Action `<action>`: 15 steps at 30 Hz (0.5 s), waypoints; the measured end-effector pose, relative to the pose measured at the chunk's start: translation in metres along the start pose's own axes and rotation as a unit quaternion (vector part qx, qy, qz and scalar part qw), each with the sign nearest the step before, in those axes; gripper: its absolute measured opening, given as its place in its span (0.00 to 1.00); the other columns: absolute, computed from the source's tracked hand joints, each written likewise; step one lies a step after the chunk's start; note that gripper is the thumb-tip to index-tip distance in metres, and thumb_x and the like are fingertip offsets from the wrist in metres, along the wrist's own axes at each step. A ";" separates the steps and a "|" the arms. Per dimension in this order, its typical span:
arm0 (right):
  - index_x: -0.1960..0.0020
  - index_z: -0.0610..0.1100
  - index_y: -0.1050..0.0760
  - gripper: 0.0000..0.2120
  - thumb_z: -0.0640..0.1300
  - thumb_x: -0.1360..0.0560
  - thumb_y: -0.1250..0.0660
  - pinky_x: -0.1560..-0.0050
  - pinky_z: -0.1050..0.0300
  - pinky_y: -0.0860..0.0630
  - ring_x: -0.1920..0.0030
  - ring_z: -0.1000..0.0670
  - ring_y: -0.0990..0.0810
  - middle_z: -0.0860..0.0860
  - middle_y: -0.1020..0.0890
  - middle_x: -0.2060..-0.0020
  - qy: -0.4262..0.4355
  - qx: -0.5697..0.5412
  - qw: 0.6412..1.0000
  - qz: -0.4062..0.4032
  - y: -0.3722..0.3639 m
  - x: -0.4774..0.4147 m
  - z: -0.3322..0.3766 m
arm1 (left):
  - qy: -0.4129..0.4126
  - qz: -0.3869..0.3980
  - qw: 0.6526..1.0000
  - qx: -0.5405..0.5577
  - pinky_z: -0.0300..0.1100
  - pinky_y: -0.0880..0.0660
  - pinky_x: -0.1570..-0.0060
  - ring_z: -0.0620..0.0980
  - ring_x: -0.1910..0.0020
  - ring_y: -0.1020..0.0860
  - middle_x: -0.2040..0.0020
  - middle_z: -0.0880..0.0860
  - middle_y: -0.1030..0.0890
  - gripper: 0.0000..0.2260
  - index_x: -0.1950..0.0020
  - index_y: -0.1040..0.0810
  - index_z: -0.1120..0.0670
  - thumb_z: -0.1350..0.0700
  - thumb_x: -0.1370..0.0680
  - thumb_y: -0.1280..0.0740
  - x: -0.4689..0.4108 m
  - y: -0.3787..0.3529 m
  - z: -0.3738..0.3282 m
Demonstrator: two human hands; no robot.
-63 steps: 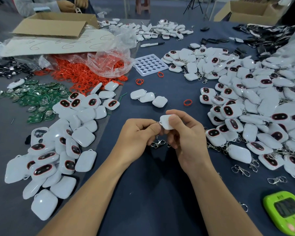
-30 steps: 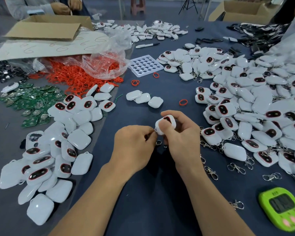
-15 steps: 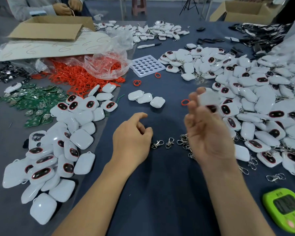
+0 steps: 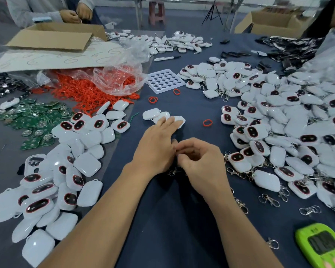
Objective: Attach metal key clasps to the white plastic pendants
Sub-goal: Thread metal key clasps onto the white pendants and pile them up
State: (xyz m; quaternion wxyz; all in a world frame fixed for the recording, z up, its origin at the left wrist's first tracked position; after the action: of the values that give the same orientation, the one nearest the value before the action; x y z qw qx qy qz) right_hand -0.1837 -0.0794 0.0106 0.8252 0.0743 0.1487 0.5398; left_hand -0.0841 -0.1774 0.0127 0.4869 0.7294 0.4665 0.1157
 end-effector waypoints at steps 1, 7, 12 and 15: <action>0.55 0.56 0.15 0.18 0.34 0.29 0.32 0.55 0.64 0.20 0.60 0.55 0.14 0.58 0.12 0.61 -0.003 -0.008 1.000 -0.005 0.001 -0.001 0.000 | 0.008 -0.011 1.000 -0.001 0.41 0.38 0.35 0.47 0.31 0.34 0.28 0.49 0.26 0.23 0.26 0.27 0.50 0.59 0.22 0.34 0.000 0.000 0.001; 0.55 0.55 0.16 0.14 0.37 0.27 0.32 0.55 0.61 0.19 0.60 0.55 0.14 0.59 0.13 0.61 -0.027 0.005 0.999 -0.034 0.001 -0.001 -0.005 | 0.056 -0.108 0.989 -0.078 0.49 0.32 0.50 0.53 0.53 0.23 0.53 0.48 0.20 0.06 0.47 0.16 0.48 0.50 0.20 0.31 0.013 0.013 0.002; 0.43 0.56 0.16 0.12 0.49 0.25 0.30 0.45 0.52 0.18 0.53 0.57 0.13 0.62 0.13 0.55 -0.075 -0.003 0.996 -0.047 0.001 0.000 -0.007 | 0.152 -0.145 0.967 0.144 0.41 0.27 0.53 0.43 0.56 0.21 0.59 0.45 0.16 0.11 0.51 0.14 0.46 0.44 0.18 0.34 0.030 0.027 0.015; 0.43 0.59 0.16 0.15 0.60 0.27 0.33 0.45 0.57 0.20 0.52 0.60 0.14 0.64 0.13 0.55 -0.063 0.002 0.998 -0.023 -0.001 0.002 -0.002 | 0.139 -0.116 0.953 0.243 0.28 0.26 0.53 0.35 0.54 0.18 0.55 0.36 0.15 0.07 0.45 0.13 0.41 0.50 0.23 0.27 0.045 0.030 0.005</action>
State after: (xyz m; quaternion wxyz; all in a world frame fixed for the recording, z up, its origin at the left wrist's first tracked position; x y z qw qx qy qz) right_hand -0.1824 -0.0782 0.0081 0.8452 0.1061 0.0993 0.5143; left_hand -0.0396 -0.1473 0.0218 0.2352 0.7431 0.6251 0.0418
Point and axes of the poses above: each hand's wrist, its own x-axis away from the middle knuckle, its own y-axis out of the back of the hand, z = x × y, the point moved 5 cm from there along -x, towards the middle knuckle
